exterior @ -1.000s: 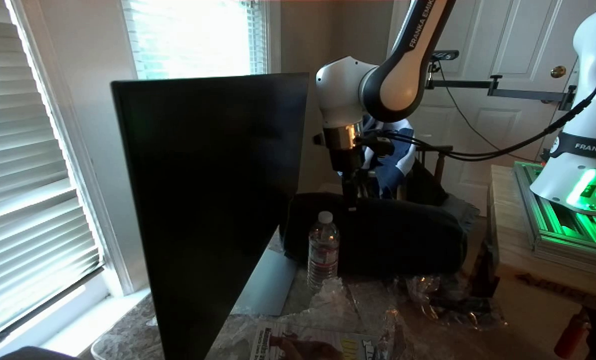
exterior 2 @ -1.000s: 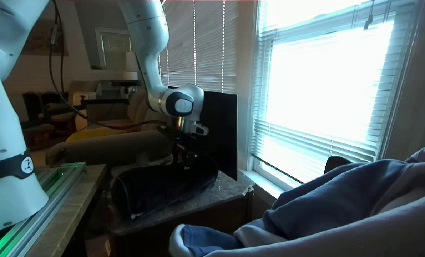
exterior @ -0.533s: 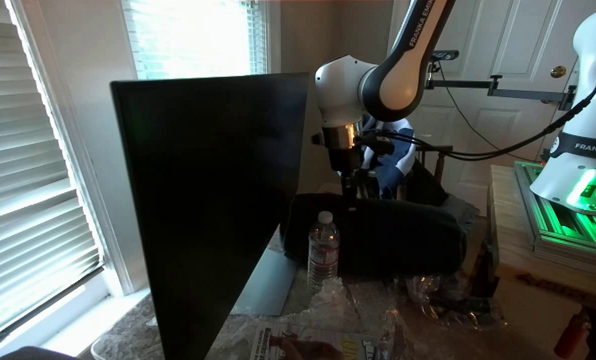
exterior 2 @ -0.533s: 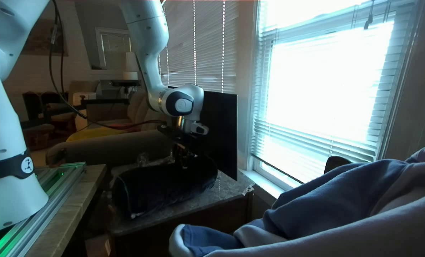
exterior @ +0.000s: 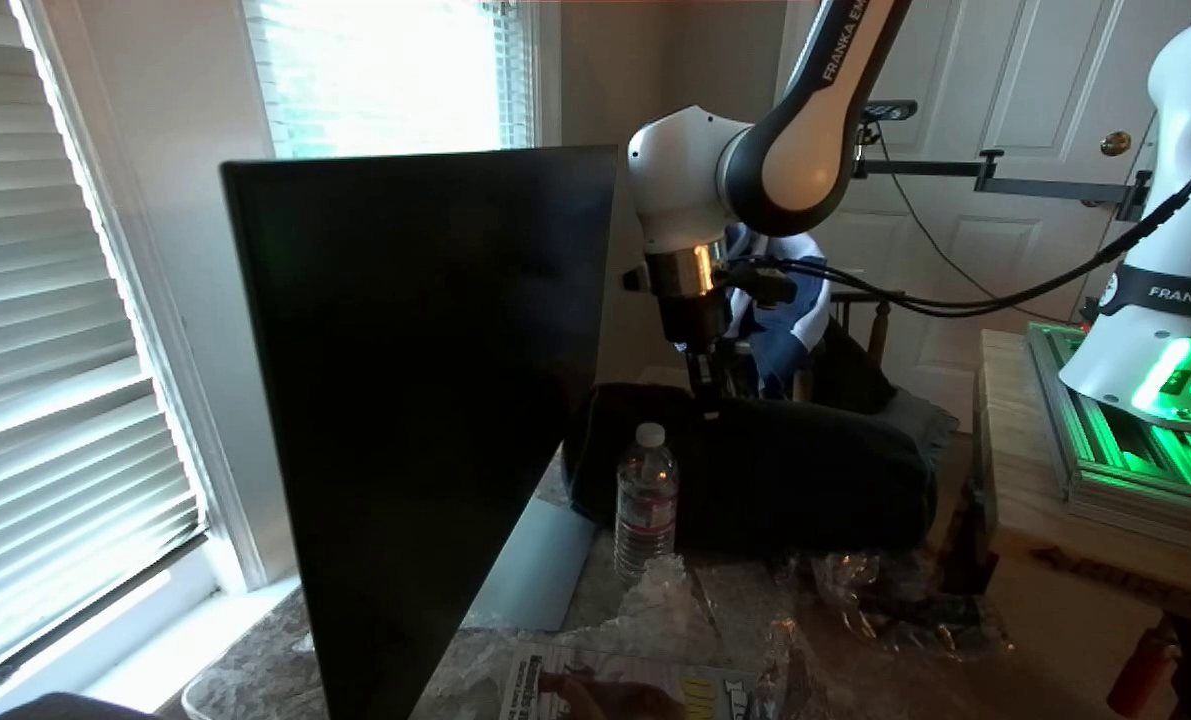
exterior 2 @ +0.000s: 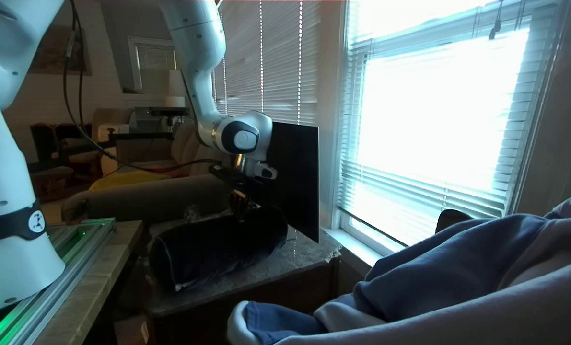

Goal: Move the sausage pillow to the right

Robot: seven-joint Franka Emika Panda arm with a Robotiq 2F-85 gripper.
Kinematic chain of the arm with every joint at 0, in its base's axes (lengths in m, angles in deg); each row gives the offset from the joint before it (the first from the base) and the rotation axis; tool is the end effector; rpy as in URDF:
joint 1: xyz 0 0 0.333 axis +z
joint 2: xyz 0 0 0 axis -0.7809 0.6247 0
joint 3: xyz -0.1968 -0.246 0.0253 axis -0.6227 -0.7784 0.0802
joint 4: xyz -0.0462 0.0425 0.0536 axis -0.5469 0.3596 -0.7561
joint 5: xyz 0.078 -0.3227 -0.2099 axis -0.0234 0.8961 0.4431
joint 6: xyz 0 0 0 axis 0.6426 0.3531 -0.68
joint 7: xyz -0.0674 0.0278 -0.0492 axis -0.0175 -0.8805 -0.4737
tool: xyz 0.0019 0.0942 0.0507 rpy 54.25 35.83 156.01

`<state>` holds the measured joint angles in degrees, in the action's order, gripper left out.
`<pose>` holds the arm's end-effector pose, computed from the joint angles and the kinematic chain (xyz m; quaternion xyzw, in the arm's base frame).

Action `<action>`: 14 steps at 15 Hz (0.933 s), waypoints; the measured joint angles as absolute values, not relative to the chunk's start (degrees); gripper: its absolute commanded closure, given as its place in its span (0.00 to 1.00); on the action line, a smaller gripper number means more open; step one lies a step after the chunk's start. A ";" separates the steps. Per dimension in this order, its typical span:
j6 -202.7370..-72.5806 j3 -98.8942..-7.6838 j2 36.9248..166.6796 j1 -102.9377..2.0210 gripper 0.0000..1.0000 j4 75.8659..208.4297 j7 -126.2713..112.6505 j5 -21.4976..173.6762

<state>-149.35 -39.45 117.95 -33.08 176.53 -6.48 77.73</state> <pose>0.4500 0.2504 0.1048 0.9662 0.2321 -0.1126 0.0024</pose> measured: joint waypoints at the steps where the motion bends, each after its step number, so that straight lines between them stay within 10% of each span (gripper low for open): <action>1: -148.47 -38.80 117.80 -33.70 0.98 176.62 -6.17 77.51; 14: -144.16 -29.76 106.83 -45.04 0.97 185.94 7.37 64.76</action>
